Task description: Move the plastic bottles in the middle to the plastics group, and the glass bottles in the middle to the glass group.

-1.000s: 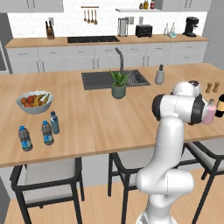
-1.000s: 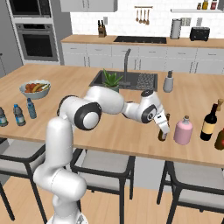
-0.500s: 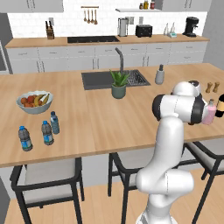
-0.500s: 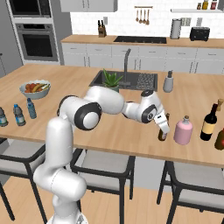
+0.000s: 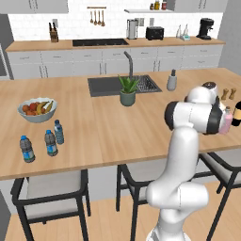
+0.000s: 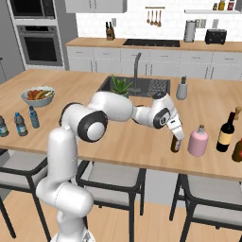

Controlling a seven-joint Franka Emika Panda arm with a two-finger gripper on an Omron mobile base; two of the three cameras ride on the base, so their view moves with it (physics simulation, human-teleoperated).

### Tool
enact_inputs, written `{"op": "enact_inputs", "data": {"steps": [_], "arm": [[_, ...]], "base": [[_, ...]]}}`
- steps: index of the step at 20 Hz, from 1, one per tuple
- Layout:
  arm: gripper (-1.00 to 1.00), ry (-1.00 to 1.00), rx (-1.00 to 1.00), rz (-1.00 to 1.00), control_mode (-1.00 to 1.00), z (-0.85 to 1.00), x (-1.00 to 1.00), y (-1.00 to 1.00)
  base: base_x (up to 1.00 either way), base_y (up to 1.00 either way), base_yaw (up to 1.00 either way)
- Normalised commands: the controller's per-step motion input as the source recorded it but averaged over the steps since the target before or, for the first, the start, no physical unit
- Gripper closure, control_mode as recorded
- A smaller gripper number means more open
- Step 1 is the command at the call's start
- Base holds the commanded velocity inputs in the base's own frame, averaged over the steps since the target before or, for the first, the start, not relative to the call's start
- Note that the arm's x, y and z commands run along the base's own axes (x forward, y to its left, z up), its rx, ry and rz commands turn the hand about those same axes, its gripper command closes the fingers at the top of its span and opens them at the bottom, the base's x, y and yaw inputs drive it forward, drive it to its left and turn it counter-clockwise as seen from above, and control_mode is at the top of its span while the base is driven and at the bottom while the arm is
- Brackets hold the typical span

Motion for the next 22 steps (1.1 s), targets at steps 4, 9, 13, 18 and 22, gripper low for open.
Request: {"op": "enact_inputs", "data": {"steps": [4,9,13,18,22], "arm": [[-1.00,0.00,0.00,0.00,-1.00,0.62,-0.06,0.00],[-1.00,0.00,0.00,0.00,-1.00,0.72,-0.05,0.00],[-1.00,0.00,0.00,0.00,-1.00,0.76,-0.15,0.00],[-1.00,0.00,0.00,0.04,-1.00,0.52,-0.56,0.23],[-1.00,0.00,0.00,0.16,-1.00,0.11,-0.67,0.38]], "base": [[0.00,0.00,0.00],[0.00,0.00,0.00],[0.00,0.00,0.00],[0.00,0.00,0.00],[0.00,0.00,0.00]]}}
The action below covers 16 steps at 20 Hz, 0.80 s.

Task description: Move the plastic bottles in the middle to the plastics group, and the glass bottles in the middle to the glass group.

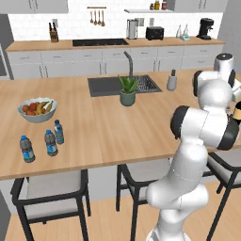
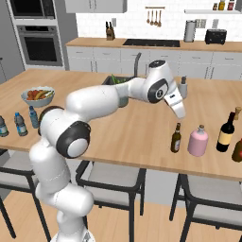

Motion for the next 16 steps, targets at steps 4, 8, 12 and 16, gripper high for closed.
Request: {"op": "enact_inputs", "data": {"steps": [4,8,12,16], "arm": [[-1.00,0.00,0.00,0.20,-1.00,0.00,-0.86,0.40],[-1.00,0.00,0.00,0.22,-1.00,0.00,-0.91,0.37],[-1.00,0.00,0.00,0.22,-1.00,0.00,-0.85,0.37],[-1.00,0.00,0.00,0.21,-1.00,0.00,-0.80,0.40]], "base": [[0.00,0.00,0.00],[0.00,0.00,0.00],[0.00,0.00,0.00],[0.00,0.00,0.00]]}}
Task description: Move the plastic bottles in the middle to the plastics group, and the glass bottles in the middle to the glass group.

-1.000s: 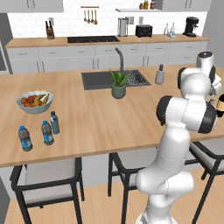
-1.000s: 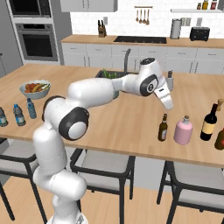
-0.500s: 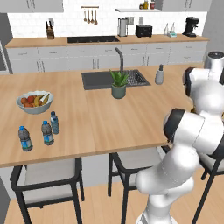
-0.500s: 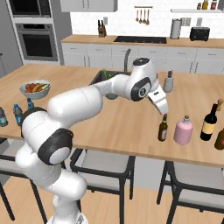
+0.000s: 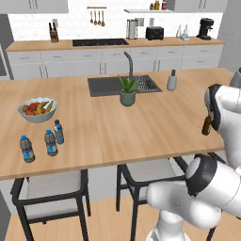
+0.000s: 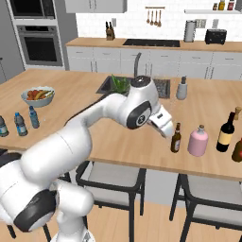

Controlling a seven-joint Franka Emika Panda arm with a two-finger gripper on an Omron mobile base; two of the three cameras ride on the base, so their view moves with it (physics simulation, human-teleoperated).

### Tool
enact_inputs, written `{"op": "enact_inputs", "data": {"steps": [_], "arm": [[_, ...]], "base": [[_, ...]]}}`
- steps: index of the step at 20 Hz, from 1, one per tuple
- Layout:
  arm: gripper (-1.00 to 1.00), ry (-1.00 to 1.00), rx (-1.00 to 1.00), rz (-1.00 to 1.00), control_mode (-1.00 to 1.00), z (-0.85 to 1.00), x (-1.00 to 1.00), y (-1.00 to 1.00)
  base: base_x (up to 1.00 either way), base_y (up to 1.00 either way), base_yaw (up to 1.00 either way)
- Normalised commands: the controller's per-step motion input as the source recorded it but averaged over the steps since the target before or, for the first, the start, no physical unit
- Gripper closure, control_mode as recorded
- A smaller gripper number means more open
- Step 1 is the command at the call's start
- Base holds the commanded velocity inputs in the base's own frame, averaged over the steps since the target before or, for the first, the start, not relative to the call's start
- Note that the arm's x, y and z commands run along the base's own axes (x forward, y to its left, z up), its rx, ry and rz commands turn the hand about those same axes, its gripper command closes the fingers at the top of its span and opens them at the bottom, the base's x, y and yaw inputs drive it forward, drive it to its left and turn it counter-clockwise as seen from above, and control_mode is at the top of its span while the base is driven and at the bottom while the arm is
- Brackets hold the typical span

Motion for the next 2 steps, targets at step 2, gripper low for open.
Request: {"op": "enact_inputs", "data": {"steps": [2], "arm": [[-1.00,0.00,0.00,0.17,-1.00,0.00,-0.62,0.46]], "base": [[0.00,0.00,0.00]]}}
